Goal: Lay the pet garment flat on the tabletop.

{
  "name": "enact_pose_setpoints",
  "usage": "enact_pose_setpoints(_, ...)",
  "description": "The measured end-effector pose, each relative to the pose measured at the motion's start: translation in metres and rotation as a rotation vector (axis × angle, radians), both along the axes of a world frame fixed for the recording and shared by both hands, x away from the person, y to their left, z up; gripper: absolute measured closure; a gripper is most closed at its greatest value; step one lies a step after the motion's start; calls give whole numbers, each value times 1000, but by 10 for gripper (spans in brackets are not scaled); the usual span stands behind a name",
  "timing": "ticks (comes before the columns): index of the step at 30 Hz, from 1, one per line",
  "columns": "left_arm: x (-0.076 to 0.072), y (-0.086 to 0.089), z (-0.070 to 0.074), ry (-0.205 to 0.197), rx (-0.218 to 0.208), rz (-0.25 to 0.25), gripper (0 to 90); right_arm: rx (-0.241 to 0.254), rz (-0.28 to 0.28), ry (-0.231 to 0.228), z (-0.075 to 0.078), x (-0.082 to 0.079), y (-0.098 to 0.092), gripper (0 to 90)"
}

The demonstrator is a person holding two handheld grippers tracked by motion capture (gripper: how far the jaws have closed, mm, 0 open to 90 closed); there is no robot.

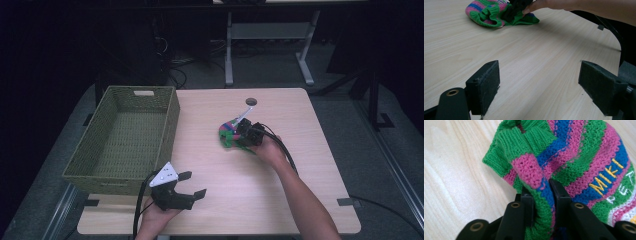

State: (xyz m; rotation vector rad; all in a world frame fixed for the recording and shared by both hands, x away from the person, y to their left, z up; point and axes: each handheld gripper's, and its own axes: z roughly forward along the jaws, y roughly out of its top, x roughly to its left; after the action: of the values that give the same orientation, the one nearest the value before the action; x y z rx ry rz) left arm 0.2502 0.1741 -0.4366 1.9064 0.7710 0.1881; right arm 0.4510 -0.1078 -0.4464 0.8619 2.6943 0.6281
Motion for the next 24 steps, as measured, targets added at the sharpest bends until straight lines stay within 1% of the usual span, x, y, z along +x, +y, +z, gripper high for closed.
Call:
enact_pose_setpoints(3,0,0,0,-1,1,-1,171,11,-15,6,0,0,-1,770)
enact_pose_setpoints(4,0,0,0,0,0,0,171,34,-29,27,1,2,-4,782)
enact_pose_setpoints(6,0,1,0,1,3,-1,171,64,-37,40,0,5,-8,792)
enact_pose_setpoints(7,1,1,0,3,3,1,171,64,-37,40,0,5,-8,792)
enact_pose_setpoints(8,1,2,0,6,0,2,171,104,-57,70,1,6,-11,800)
enact_pose_setpoints(11,1,2,0,5,-1,4,171,149,-62,91,2,8,-16,804)
enact_pose_setpoints(12,2,2,0,5,-1,3,171,162,-60,94,3,9,-18,804)
enact_pose_setpoints(13,2,2,0,5,-1,3,171,162,-60,94,3,9,-18,804)
enact_pose_setpoints(14,1,2,0,6,2,2,171,183,-63,95,5,9,-20,804)
enact_pose_setpoints(15,1,2,0,6,2,2,171,183,-63,95,5,9,-20,804)
enact_pose_setpoints(16,1,2,0,4,2,1,171,204,-69,103,8,9,-23,804)
enact_pose_setpoints(17,1,2,0,4,2,1,171,204,-69,103,8,9,-23,804)
enact_pose_setpoints(18,1,2,0,5,-1,2,171,228,-69,105,12,9,-27,803)
enact_pose_setpoints(19,1,2,0,5,-1,2,171,228,-69,105,12,9,-27,803)
enact_pose_setpoints(20,1,2,0,6,-2,3,171,252,-78,111,16,9,-31,803)
enact_pose_setpoints(24,1,2,0,6,0,3,171,306,-80,121,25,9,-40,803)
